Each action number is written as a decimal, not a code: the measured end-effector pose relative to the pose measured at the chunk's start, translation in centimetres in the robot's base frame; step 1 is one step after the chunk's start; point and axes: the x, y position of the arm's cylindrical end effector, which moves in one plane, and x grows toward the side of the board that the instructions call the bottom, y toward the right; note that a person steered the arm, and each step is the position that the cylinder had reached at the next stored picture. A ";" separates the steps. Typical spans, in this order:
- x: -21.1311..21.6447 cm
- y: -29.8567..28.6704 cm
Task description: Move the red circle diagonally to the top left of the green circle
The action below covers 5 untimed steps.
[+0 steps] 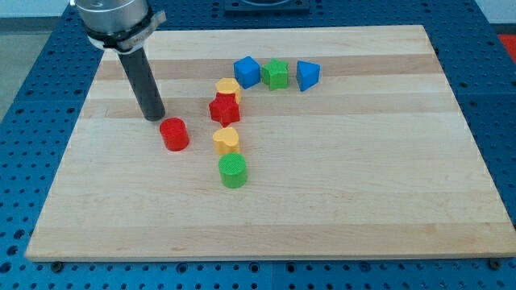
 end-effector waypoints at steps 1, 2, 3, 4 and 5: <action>2.2 1.1; 5.4 2.4; 6.1 2.9; 6.2 3.1; 5.6 3.1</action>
